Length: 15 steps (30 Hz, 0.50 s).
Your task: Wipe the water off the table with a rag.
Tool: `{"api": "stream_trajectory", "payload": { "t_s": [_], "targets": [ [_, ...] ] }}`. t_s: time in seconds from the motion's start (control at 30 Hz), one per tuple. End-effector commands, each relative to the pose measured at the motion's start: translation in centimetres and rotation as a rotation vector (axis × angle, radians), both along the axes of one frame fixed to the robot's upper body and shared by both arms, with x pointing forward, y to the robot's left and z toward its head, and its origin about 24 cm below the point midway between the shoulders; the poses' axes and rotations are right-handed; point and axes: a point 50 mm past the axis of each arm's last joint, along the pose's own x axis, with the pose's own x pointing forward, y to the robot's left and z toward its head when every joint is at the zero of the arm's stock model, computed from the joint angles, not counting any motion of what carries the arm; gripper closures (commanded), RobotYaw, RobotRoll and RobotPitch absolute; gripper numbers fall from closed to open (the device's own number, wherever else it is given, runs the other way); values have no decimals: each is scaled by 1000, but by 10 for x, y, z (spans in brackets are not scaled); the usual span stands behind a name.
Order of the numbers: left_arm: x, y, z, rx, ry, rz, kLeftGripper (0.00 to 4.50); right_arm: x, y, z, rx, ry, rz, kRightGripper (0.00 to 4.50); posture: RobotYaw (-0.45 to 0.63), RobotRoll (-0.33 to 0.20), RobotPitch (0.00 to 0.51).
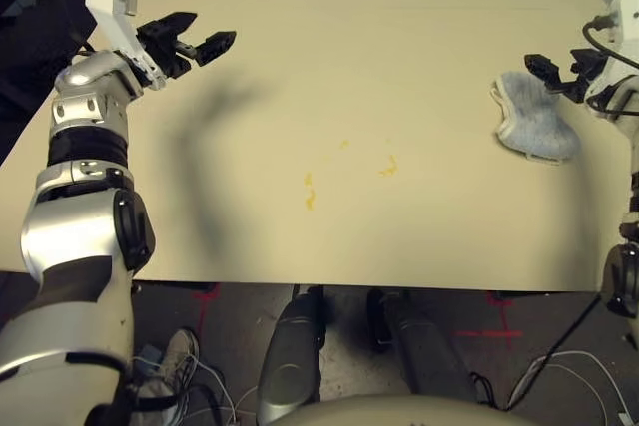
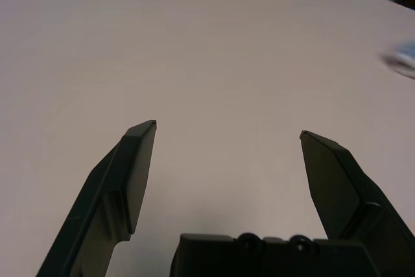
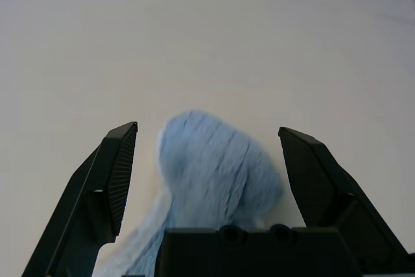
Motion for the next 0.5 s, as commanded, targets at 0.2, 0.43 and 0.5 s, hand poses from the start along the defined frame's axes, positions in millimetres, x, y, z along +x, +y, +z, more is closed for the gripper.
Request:
{"api": "stream_trajectory", "payload": {
  "t_s": [0.2, 0.43, 0.5],
  "targets": [
    [-40, -8, 46, 126, 181, -288, 0, -4, 1, -23, -24, 151, -5, 28, 156, 0, 230],
    [-63, -8, 41, 207, 297, -356, 0, 3, 4, -37, -30, 193, 10, 28, 156, 0, 232],
    [-69, -8, 36, 241, 322, -372, 0, 5, 2, -41, -36, 207, 1, 28, 156, 0, 232]
  ]
}}
